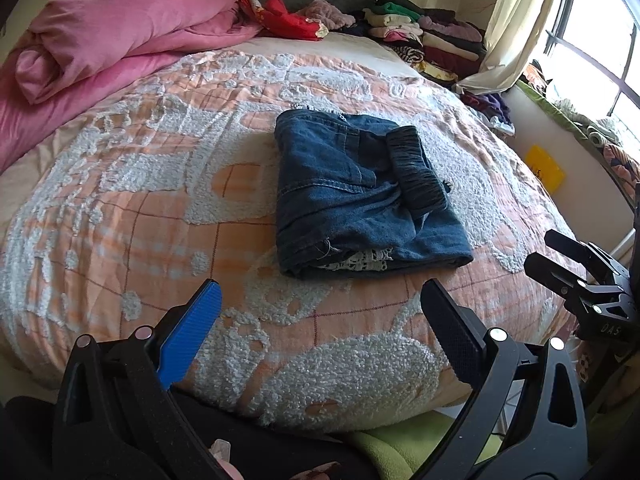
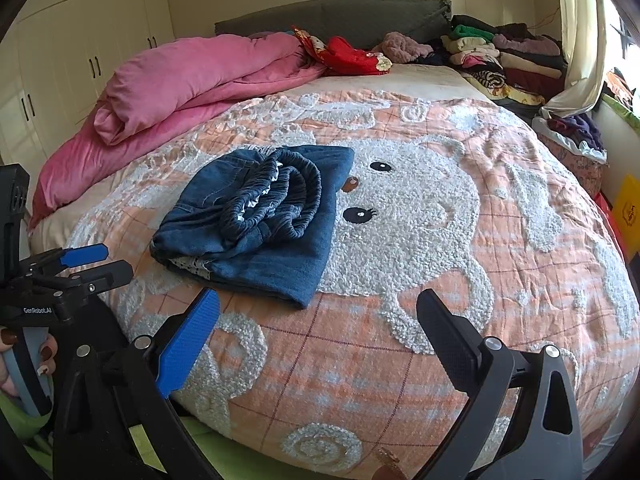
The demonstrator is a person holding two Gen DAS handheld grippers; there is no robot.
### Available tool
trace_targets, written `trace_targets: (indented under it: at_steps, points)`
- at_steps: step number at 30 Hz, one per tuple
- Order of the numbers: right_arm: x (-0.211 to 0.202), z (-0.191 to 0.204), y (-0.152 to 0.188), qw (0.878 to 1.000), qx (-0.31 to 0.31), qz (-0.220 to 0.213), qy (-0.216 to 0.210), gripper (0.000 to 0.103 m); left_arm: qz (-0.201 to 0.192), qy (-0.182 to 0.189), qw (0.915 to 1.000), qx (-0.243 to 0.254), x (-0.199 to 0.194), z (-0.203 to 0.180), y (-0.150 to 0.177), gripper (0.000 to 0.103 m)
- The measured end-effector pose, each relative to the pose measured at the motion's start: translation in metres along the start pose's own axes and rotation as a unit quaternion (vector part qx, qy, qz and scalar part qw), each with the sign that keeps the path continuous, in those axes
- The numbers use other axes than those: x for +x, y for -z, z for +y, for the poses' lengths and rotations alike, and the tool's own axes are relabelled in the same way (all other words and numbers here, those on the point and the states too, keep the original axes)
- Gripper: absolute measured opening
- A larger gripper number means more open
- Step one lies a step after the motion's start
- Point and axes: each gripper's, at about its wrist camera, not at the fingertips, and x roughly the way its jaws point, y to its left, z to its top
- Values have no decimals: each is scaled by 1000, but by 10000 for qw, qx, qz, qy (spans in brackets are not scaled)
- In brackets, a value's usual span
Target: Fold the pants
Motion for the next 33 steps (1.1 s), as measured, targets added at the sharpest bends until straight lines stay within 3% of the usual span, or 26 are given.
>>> trace_targets:
  at_steps: [33]
  points:
    - [-3,0,-1,10000,-10,-25,71,98,10,-138,9999,-36,-1,0,-1,93]
